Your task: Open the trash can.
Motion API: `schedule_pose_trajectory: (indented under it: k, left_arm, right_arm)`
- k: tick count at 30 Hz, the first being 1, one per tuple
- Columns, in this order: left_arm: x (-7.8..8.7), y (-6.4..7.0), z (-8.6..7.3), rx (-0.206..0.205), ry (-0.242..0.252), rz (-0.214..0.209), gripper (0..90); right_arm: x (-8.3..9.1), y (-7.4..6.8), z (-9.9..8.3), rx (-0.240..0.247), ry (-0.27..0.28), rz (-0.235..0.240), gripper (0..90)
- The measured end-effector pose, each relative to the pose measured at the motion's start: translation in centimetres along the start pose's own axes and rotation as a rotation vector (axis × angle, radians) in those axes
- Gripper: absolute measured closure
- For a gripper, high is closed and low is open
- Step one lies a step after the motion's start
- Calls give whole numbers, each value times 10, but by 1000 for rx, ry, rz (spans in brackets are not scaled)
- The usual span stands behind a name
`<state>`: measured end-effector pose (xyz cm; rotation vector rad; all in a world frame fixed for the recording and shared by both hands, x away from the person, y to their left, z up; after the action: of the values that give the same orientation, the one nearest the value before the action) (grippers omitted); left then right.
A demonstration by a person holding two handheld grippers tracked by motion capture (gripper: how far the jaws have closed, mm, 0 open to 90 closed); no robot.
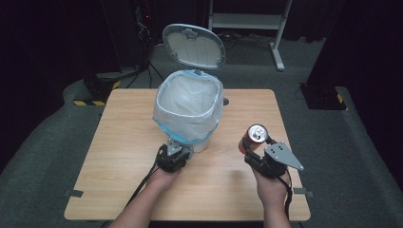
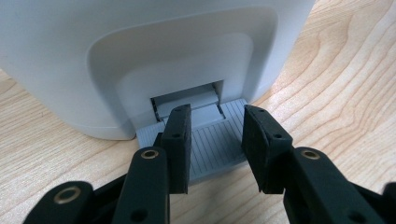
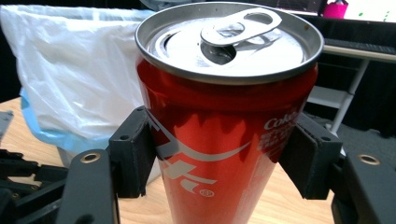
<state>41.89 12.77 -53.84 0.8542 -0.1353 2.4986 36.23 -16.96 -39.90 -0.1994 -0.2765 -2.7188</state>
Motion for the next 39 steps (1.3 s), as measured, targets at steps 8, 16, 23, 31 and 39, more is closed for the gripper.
schedule_pose_trajectory:
  k: [8,16,23,31,39]
  left_arm:
    - [0,0,0,-1,0,-1,626]
    - [0,0,0,-3,2,0,626]
    - [0,0,0,-3,3,2,626]
    - [0,0,0,-9,0,3,626]
    - [0,0,0,4,3,-2,626]
  right_arm:
    - [-4,-6,12,-4,36,18,338]
    - [-4,-4,30,0,79,20,339]
    - [-5,-2,51,0,123,7,339]
    - [-15,11,76,-25,138,-31,340]
    - [-21,10,91,-27,151,-33,340]
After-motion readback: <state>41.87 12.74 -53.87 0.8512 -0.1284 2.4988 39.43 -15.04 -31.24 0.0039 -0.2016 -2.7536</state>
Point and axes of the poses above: each handheld gripper's, and its own axes: x roughly backward along the jaws, z roughly out of its top, y roughly to its right, the point moved 3 cm from there along -x, roughly forward along the jaws, and after that the axes turned 5 degrees about x, right-handed, at the moved point
